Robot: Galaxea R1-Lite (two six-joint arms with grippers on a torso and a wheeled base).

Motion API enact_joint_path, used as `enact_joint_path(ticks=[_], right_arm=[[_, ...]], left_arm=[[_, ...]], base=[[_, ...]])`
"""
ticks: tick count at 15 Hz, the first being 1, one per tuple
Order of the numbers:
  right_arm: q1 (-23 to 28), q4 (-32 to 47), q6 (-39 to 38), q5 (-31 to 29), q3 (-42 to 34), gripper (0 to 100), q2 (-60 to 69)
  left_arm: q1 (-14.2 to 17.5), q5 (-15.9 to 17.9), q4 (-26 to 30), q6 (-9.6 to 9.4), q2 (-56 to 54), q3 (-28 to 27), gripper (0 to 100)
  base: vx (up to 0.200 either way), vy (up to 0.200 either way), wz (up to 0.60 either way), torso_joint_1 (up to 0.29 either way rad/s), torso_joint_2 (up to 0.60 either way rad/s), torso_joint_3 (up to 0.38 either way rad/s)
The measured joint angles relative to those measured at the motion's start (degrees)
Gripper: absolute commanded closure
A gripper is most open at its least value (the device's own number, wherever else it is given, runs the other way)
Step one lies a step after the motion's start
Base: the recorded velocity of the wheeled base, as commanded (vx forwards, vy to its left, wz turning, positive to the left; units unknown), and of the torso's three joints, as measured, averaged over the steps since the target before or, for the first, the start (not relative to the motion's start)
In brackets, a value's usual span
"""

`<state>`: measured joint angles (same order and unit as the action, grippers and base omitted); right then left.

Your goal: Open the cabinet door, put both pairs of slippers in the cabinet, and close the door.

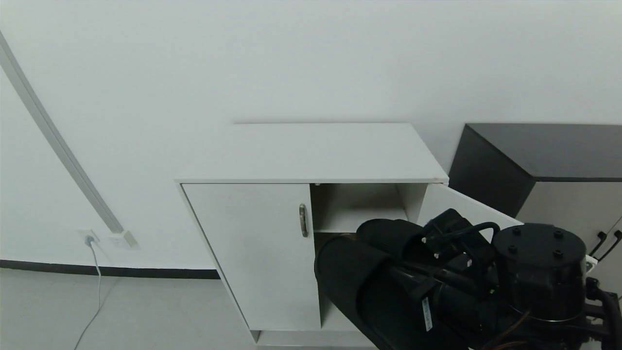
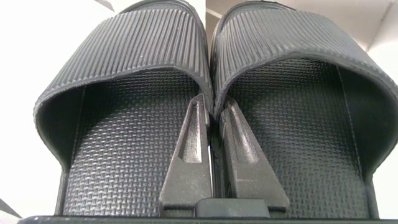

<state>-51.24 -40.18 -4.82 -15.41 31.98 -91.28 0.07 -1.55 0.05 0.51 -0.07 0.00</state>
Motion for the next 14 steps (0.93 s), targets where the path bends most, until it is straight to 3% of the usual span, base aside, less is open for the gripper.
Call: enact_joint_path(ticks=[14], right_arm=[[0.1,-0.7,0.1,0.0,-0.8,100,-0.7]], left_arm=[[0.0,0.0,0.0,0.00,0.0,0.0,100]], base=[[0.000,0.000,0.00,-0.162,0.49,0.324]])
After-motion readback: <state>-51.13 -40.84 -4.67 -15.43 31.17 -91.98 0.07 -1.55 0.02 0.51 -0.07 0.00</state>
